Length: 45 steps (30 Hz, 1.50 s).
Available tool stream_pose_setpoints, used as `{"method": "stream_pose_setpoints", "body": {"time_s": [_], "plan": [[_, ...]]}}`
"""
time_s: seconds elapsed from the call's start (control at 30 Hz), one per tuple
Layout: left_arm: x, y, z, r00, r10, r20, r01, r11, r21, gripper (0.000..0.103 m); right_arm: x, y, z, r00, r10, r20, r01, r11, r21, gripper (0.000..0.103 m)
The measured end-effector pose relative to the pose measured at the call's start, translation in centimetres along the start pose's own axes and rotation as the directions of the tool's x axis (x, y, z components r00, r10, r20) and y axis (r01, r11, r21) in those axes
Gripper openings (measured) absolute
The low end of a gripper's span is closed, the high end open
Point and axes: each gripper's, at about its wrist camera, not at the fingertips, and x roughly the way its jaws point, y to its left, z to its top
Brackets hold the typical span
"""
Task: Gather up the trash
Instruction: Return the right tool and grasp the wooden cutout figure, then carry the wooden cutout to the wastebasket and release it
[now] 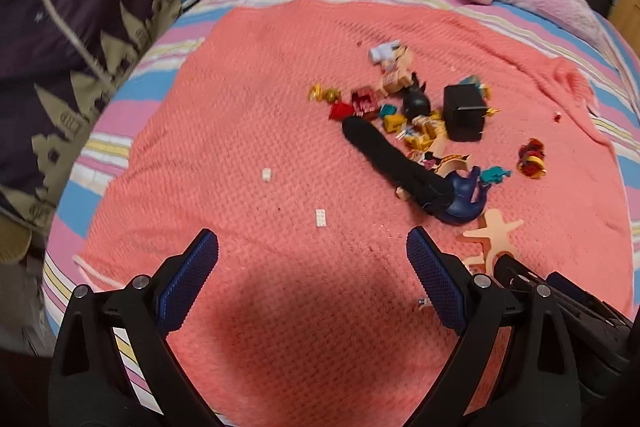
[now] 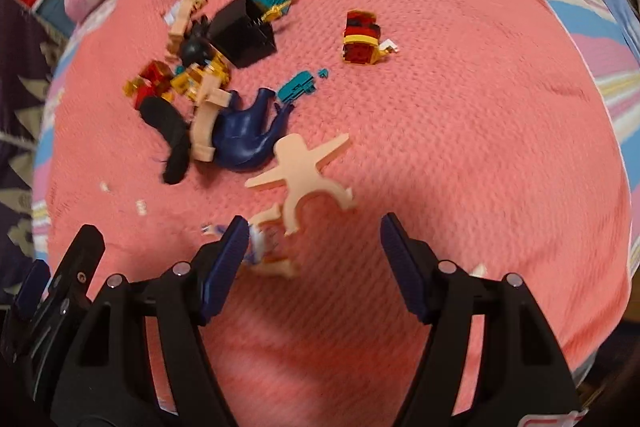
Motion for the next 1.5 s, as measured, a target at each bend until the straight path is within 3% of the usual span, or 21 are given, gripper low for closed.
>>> {"method": "stream_pose_setpoints", "body": {"time_s": [0.33, 0.6, 0.63, 0.7, 0.77, 1.0, 1.27, 1.37, 1.5], "plan": [[3.6, -1.3, -0.7, 0.996, 0.027, -0.084, -0.034, 0.996, -0.082, 0.092, 4.1, -0.1, 1.8, 0.997, -0.039, -0.06, 0.031, 0.993, -0.114, 0.065], [4.8, -1.6, -0.5, 0.993, 0.039, -0.116, -0.049, 0.995, -0.083, 0.092, 5.5, 0.1, 2.4, 0.996, -0.049, -0.078, 0.038, 0.99, -0.137, 0.065], [5.0, -1.5, -0.5, 0.992, 0.039, -0.119, -0.049, 0.995, -0.082, 0.092, 5.6, 0.3, 2.3, 0.996, -0.056, -0.075, 0.044, 0.988, -0.146, 0.063], [5.1, -1.3, -0.6, 0.991, 0.036, -0.127, -0.046, 0.996, -0.076, 0.092, 5.7, 1.1, 2.1, 0.996, -0.047, -0.07, 0.035, 0.985, -0.167, 0.044], [5.2, -1.1, -0.5, 0.991, 0.037, -0.127, -0.046, 0.996, -0.07, 0.092, 5.5, 1.7, 1.9, 0.997, -0.043, -0.061, 0.031, 0.981, -0.192, 0.041], [3.1, -2.4, 0.0, 0.997, -0.014, -0.07, 0.014, 1.0, -0.005, 0.092, 3.9, -1.2, 1.2, 0.998, 0.027, -0.055, -0.029, 0.998, -0.051, 0.04], [-1.6, -5.9, 0.3, 0.99, -0.137, 0.015, 0.134, 0.985, 0.112, 0.092, -2.1, -6.8, -0.9, 0.998, 0.021, 0.061, -0.028, 0.991, 0.13, 0.04], [-4.2, -8.1, -0.1, 0.979, -0.2, 0.048, 0.187, 0.964, 0.191, 0.092, -4.9, -9.3, -1.5, 0.994, 0.004, 0.111, -0.029, 0.974, 0.223, 0.04], [-8.2, -11.7, -2.1, 0.952, -0.301, 0.062, 0.266, 0.907, 0.325, 0.092, -8.1, -12.8, -4.2, 0.986, -0.043, 0.163, -0.019, 0.933, 0.36, 0.04]]}}
